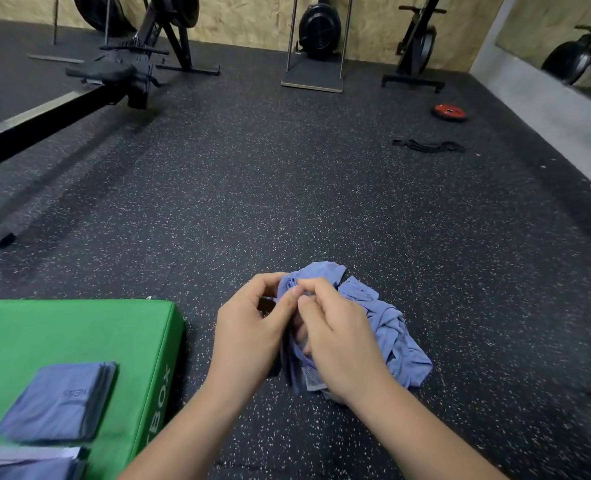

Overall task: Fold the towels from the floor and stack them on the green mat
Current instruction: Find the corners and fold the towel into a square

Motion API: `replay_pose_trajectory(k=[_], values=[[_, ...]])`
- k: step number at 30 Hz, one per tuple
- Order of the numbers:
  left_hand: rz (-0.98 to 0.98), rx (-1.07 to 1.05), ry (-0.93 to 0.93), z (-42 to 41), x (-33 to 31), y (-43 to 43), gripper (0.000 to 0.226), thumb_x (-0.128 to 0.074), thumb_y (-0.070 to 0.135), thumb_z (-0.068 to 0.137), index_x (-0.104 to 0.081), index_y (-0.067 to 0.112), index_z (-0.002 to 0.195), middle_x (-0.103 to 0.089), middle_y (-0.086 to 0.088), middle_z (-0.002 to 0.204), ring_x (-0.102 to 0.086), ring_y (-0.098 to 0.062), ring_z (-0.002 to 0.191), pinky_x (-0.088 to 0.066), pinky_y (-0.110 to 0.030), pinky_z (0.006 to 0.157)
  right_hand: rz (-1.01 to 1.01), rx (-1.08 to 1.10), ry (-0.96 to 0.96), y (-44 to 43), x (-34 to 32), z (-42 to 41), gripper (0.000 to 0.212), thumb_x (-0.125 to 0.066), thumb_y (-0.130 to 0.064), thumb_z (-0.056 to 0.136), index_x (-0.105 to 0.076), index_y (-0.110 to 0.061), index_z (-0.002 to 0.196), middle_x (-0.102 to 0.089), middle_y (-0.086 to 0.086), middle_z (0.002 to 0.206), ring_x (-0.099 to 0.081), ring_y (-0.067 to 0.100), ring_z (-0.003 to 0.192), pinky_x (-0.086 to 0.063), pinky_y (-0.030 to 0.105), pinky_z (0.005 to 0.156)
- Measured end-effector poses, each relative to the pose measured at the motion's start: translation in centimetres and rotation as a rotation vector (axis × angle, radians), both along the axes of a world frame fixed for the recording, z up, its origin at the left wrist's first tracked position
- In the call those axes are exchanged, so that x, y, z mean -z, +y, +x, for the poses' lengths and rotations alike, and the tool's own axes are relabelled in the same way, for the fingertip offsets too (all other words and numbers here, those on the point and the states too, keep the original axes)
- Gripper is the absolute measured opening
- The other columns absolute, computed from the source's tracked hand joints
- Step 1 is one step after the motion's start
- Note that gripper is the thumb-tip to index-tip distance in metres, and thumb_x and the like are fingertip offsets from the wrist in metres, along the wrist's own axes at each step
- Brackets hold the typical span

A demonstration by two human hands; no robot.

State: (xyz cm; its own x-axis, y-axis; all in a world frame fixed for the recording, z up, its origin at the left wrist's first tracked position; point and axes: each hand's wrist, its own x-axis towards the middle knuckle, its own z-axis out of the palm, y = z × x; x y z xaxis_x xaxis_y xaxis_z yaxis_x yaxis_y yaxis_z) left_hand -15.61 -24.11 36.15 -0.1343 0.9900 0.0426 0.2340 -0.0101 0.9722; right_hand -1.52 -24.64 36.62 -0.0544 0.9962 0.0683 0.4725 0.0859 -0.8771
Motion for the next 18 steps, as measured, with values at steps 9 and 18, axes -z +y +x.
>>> replay_pose_trajectory(k=[9, 18], values=[[0.048, 0.117, 0.111, -1.9, -0.9, 1.2, 0.043, -0.073, 0.001, 0.09, -0.077, 0.037, 0.113, -0.08, 0.02, 0.101, -0.072, -0.003, 0.084, -0.057, -0.023, 0.081, 0.055, -0.055, -0.077, 0.7, -1.0, 1.4, 0.026, -0.062, -0.02, 0.104, -0.07, -0.036, 0.123, -0.069, -0.017, 0.103, -0.067, 0.006, 0.099, -0.053, 0.027, 0.087], [0.035, 0.431, 0.049, -3.3, -1.1, 1.5, 0.03, -0.072, 0.007, 0.093, -0.079, 0.026, 0.116, -0.082, 0.0, 0.105, -0.076, -0.029, 0.102, -0.059, -0.045, 0.097, -0.156, -0.254, -0.179, 2.0, -2.1, 5.0, 0.067, -0.084, -0.053, 0.079, -0.046, -0.055, 0.134, -0.064, -0.023, 0.124, -0.059, -0.007, 0.12, -0.049, 0.029, 0.103]])
